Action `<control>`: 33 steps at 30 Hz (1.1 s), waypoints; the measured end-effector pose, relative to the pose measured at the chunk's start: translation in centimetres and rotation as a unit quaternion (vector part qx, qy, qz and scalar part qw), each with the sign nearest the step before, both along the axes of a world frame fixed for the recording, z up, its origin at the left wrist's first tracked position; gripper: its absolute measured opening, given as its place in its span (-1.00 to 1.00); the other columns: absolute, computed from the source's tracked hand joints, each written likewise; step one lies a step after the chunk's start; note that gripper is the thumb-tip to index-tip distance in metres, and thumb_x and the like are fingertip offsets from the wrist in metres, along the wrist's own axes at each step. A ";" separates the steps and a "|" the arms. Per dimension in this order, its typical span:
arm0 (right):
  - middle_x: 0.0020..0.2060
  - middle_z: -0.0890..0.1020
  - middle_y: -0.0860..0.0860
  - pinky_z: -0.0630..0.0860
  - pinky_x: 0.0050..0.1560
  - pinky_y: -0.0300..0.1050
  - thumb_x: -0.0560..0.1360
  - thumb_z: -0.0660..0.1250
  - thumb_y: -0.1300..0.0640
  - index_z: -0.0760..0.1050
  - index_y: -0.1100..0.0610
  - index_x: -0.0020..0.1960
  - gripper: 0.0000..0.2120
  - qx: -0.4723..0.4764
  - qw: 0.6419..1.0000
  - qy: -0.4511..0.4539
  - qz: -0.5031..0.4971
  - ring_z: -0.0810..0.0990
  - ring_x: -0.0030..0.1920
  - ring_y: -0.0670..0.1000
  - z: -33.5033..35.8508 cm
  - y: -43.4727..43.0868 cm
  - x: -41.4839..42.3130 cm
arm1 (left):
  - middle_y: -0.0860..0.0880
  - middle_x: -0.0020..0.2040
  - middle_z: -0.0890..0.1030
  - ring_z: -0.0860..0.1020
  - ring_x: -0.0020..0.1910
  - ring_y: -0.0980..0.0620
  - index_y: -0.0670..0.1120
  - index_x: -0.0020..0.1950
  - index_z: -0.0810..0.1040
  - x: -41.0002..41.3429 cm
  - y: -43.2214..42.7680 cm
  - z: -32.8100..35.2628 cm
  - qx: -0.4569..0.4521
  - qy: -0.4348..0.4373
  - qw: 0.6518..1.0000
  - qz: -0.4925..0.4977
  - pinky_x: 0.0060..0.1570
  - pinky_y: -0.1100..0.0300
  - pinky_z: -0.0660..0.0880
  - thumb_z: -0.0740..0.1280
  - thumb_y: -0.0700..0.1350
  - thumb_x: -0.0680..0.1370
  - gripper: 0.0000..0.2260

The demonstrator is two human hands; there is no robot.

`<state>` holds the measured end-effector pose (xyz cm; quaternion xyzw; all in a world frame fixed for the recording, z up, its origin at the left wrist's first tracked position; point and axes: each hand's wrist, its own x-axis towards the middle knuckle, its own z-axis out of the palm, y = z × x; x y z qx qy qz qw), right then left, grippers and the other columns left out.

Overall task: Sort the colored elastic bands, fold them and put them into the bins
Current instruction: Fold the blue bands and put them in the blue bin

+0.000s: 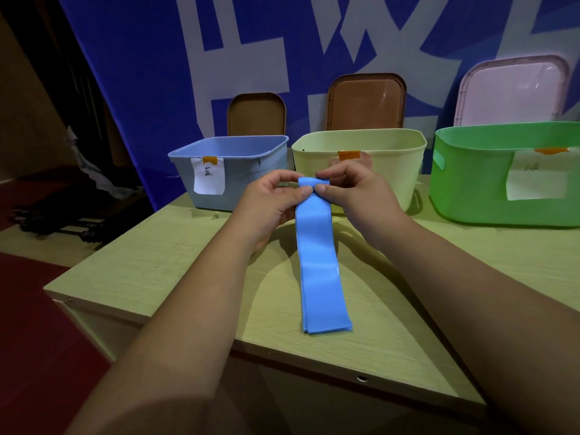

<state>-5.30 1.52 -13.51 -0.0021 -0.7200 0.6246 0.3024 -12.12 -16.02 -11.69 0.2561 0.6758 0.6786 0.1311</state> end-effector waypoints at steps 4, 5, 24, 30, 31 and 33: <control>0.24 0.60 0.21 0.71 0.07 -0.08 0.54 0.58 0.20 0.72 0.00 0.07 -0.83 -0.013 1.000 -0.006 0.027 0.71 0.14 0.12 0.1 0.0 0.1 | -0.11 0.06 0.78 0.76 0.10 -0.06 -0.07 0.23 0.66 0.0 0.0 0.1 0.016 0.007 1.000 -0.001 0.15 0.04 0.68 0.50 -0.25 0.60 -0.77; 0.29 0.58 0.19 0.69 0.01 -0.14 0.54 0.58 0.15 0.72 -0.05 0.08 -0.84 -0.019 0.999 -0.010 0.032 0.72 0.14 0.09 0.1 0.0 0.1 | -0.12 0.06 0.78 0.76 0.10 -0.08 -0.06 0.22 0.66 0.0 0.0 0.0 0.020 0.008 1.000 -0.002 0.14 0.04 0.68 0.50 -0.26 0.60 -0.77; 0.04 0.74 0.10 0.69 0.15 0.00 0.52 0.57 0.32 0.73 0.06 0.08 -0.78 -0.042 0.998 -0.002 0.048 0.74 0.10 0.09 -0.2 0.3 -0.2 | -0.17 0.13 0.76 0.74 0.11 -0.09 -0.16 0.23 0.69 -0.3 0.2 -0.3 0.025 -0.027 0.999 -0.024 0.19 0.02 0.67 0.46 -0.19 0.65 -0.83; 0.12 0.72 0.01 0.68 0.14 -0.04 0.59 0.51 0.13 0.69 -0.06 0.19 -0.80 -0.052 0.996 -0.025 0.063 0.71 0.15 0.01 -0.2 0.0 -0.1 | -0.16 0.16 0.76 0.74 0.18 -0.12 -0.13 0.27 0.68 -0.8 0.0 -0.4 0.035 -0.014 0.999 -0.030 0.22 0.03 0.64 0.46 -0.32 0.60 -0.75; 0.13 0.71 0.00 0.69 0.16 0.01 0.61 0.50 0.04 0.70 -0.08 0.18 -0.84 -0.050 0.997 -0.030 0.049 0.71 0.16 0.03 -0.3 0.0 -0.2 | -0.15 0.16 0.76 0.73 0.18 -0.12 -0.12 0.26 0.68 -0.7 0.0 -0.4 0.037 -0.009 0.999 -0.029 0.23 0.02 0.64 0.47 -0.33 0.60 -0.74; 0.08 0.72 0.02 0.70 0.18 0.14 0.63 0.47 -0.03 0.71 -0.05 0.14 -0.88 -0.037 0.998 -0.039 0.025 0.71 0.15 0.11 -0.6 0.0 -0.4 | -0.14 0.15 0.76 0.74 0.16 -0.10 -0.12 0.25 0.68 -0.6 -0.1 -0.2 0.046 -0.006 0.999 -0.027 0.18 0.07 0.66 0.47 -0.36 0.58 -0.72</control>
